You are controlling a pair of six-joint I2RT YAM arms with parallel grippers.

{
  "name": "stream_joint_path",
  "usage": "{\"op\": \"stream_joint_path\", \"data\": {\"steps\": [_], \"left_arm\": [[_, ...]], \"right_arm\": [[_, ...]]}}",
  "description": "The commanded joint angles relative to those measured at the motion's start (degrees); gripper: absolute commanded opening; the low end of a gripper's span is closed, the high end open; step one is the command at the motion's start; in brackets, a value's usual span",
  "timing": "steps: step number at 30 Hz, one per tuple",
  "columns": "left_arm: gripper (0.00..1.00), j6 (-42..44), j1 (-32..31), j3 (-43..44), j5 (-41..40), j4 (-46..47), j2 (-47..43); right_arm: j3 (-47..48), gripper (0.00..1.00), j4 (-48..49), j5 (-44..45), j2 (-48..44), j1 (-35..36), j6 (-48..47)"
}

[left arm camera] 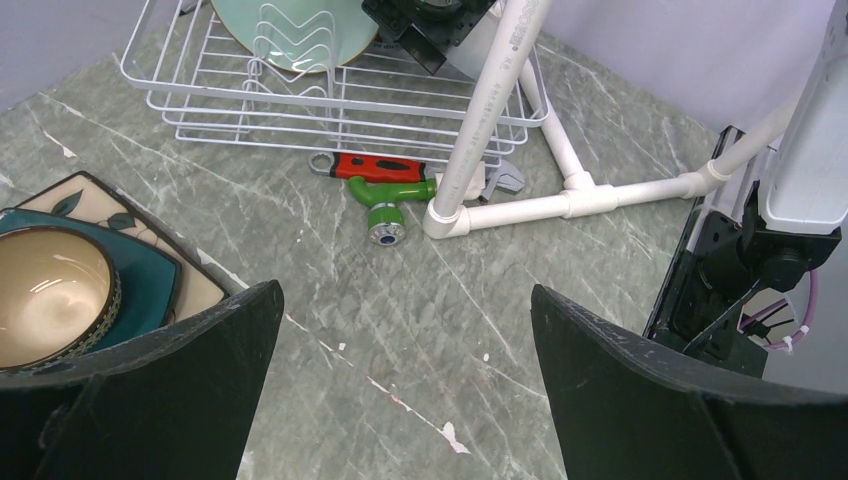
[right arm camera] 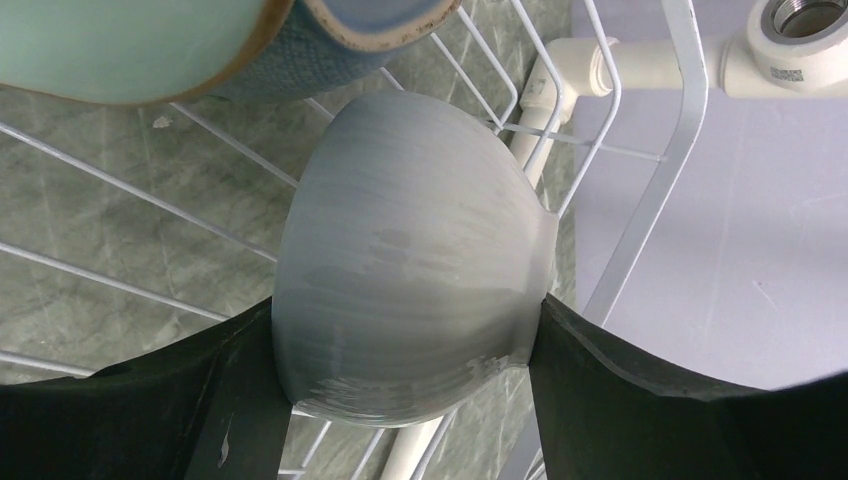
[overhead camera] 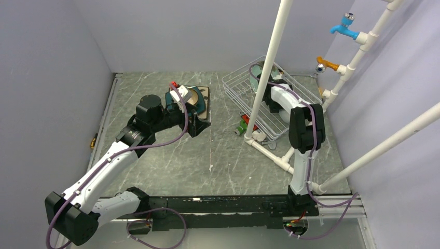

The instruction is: Load the mixed dishes into the dish rack

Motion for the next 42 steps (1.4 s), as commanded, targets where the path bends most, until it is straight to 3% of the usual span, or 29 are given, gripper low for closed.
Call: {"op": "stream_joint_path", "data": {"steps": [1, 3, 10, 23, 33, 42], "left_arm": [[0.99, -1.0, -0.2, 0.53, 0.11, 1.93, -0.29], [0.99, -0.97, -0.18, 0.58, 0.1, 1.86, -0.21], [0.99, -0.98, -0.21, 0.46, -0.15, 2.05, -0.55], [0.99, -1.07, -0.21, 0.43, 0.03, 2.0, -0.49], [1.0, -1.2, -0.18, 0.35, 0.34, 2.1, -0.55], [0.99, -1.34, -0.18, 0.44, 0.46, 2.1, -0.38]], "right_arm": [[2.33, 0.0, -1.57, 4.37, 0.75, 0.59, -0.66], [1.99, 0.02, -1.71, 3.64, 1.04, 0.9, -0.46], [-1.37, 0.28, 0.04, 1.72, 1.0, 1.75, -0.2], [-3.67, 0.59, 1.97, -0.73, -0.91, 1.66, -1.46], [-4.8, 0.95, 1.56, -1.57, -1.47, 1.5, -2.25], [-5.76, 0.99, 2.56, -7.75, -4.29, 1.26, -3.77]]}}
